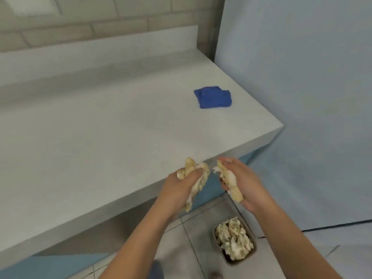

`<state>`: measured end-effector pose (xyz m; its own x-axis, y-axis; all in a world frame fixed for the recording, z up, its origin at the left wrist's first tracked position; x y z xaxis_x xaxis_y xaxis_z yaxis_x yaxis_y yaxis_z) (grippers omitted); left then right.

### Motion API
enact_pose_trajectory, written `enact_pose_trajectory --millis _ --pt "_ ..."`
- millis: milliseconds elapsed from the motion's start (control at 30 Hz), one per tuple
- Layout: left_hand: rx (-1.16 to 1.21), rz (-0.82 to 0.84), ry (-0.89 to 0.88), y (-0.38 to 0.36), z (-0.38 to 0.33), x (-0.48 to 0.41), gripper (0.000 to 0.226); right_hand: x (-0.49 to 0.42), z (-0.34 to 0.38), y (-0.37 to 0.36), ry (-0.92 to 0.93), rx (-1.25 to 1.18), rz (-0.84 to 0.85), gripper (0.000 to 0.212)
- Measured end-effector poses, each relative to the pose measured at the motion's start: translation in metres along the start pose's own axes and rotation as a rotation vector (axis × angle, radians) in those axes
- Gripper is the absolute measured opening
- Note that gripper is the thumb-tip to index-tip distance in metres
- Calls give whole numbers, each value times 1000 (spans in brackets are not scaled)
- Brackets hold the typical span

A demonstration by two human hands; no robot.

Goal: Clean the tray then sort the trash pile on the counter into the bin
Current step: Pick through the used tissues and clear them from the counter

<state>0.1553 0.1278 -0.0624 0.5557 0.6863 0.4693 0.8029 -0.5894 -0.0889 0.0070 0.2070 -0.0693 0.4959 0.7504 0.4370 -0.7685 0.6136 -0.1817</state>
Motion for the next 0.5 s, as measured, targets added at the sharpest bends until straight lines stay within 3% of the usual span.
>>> enact_pose_trajectory --millis 100,233,300,400,500 --pt "85 47 182 -77 63 -14 27 8 -41 91 -105 -31 -171 13" --pt "160 -19 369 -142 156 -58 28 -9 -124 185 -302 -106 -357 11" --pt "128 -66 427 -158 213 -87 19 -27 -183 222 -382 -108 -434 11" --pt "64 -101 521 -174 306 -134 27 -59 -275 269 -428 -61 -515 15" --pt "-61 -120 484 -187 395 -186 30 -95 -365 307 -456 53 -581 16"
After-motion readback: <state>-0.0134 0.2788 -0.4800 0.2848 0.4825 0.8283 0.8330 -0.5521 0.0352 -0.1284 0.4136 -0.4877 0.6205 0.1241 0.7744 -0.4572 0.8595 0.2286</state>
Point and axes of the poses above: each hand's wrist, its own x-axis away from the middle knuckle, its own y-axis out of the back of the hand, z = x × y, the point moved 6 cm from there along -x, towards the middle knuckle, and after that the axes turned 3 degrees about x, right-handed, at the moved point
